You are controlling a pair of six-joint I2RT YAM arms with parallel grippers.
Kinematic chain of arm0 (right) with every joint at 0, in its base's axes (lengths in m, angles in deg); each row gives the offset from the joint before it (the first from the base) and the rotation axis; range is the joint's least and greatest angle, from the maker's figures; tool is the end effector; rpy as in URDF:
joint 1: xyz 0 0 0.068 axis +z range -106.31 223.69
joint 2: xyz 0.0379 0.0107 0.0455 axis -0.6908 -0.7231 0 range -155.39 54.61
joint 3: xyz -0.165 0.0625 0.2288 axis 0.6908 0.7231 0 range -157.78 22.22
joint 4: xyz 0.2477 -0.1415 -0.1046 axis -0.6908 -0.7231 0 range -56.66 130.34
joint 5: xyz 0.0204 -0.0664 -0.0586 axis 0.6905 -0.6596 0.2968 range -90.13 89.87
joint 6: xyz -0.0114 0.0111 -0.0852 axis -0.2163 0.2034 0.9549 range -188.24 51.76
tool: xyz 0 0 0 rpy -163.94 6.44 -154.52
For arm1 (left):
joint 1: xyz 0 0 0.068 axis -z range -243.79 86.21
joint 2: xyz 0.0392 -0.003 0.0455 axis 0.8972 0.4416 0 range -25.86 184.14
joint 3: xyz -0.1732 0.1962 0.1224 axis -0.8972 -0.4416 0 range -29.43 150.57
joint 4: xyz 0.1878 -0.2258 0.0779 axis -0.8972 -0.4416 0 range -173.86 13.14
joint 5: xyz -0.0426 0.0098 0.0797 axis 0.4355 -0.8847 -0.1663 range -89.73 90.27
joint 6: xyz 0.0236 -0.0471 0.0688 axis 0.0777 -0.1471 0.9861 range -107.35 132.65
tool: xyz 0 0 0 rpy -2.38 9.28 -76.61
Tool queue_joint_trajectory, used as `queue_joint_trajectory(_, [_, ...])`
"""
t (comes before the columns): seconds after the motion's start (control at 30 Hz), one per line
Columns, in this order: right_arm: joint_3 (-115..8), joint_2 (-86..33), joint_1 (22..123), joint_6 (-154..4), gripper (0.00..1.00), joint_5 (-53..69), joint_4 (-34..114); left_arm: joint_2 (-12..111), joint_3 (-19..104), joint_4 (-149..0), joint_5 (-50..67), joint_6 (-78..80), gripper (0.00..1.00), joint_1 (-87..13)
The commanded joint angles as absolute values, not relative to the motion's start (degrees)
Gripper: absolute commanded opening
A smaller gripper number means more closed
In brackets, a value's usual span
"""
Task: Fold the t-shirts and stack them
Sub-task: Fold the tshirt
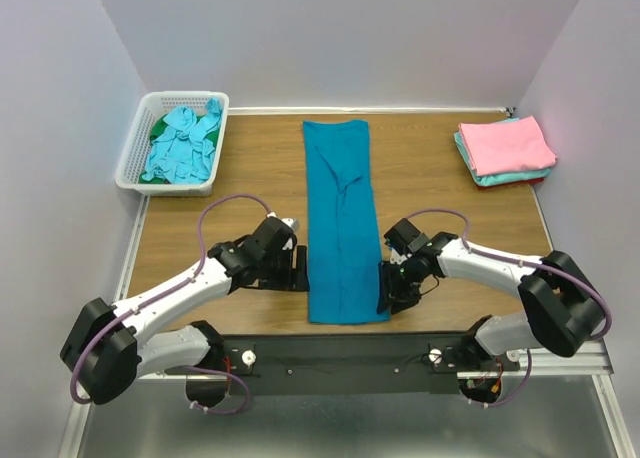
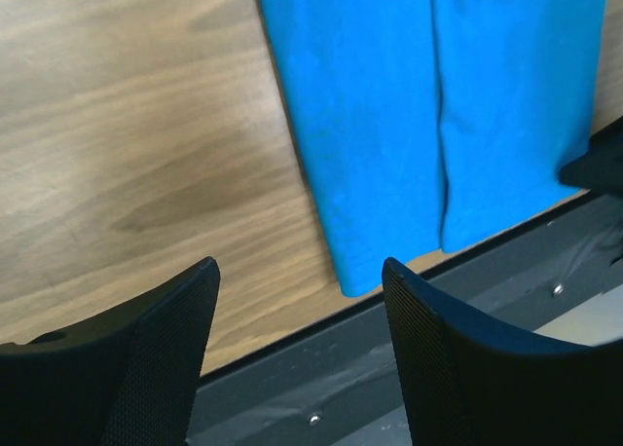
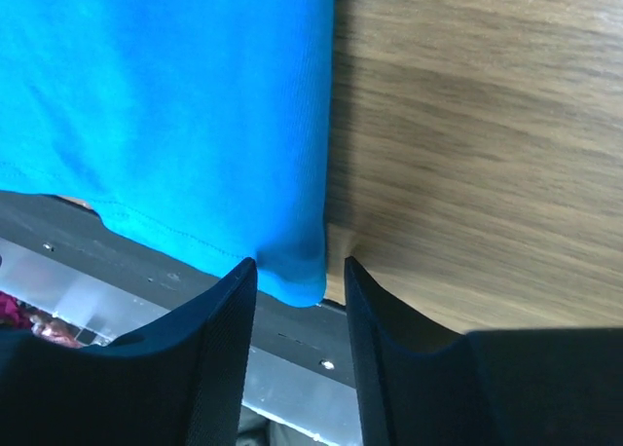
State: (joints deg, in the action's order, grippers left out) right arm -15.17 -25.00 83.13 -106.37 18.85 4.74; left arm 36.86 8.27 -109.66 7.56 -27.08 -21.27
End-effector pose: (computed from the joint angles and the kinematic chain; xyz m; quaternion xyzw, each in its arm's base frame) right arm 0.1813 0.1814 0.0961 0.0287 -0.9805 -0.1934 0.0211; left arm 0.1845 -0.1824 0.1677 0.0410 0.9582 -0.2279 0.1682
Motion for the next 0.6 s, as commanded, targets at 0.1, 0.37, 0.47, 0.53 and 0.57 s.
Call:
queue_joint_trajectory(0.1, [-14.61, -27.74, 83.59, -106.47, 0.40, 20.70, 6.41, 39.96, 7.05, -107.89, 10.64, -28.75, 0.75, -17.57])
queue_joint_trajectory(0.37, [-14.34, -26.25, 83.59, -106.65, 0.01, 18.68, 5.53, 44.71, 8.54, -107.98, 11.35, -29.45, 0.69, -13.52])
queue_joint_trajectory(0.47, [-14.43, -26.07, 83.59, -106.47, 0.01, 18.59, 5.27, 46.47, 9.33, -108.77, 10.73, -29.80, 0.67, -12.56])
queue_joint_trajectory(0.53, [-14.43, -25.98, 83.59, -106.38, 0.01, 18.59, 5.27, 48.05, 9.68, -109.03, 10.56, -30.07, 0.66, -12.03])
queue_joint_trajectory(0.57, [-14.52, -25.81, 83.59, -106.30, 0.01, 18.59, 5.18, 48.58, 9.77, -109.03, 10.56, -30.07, 0.65, -11.77])
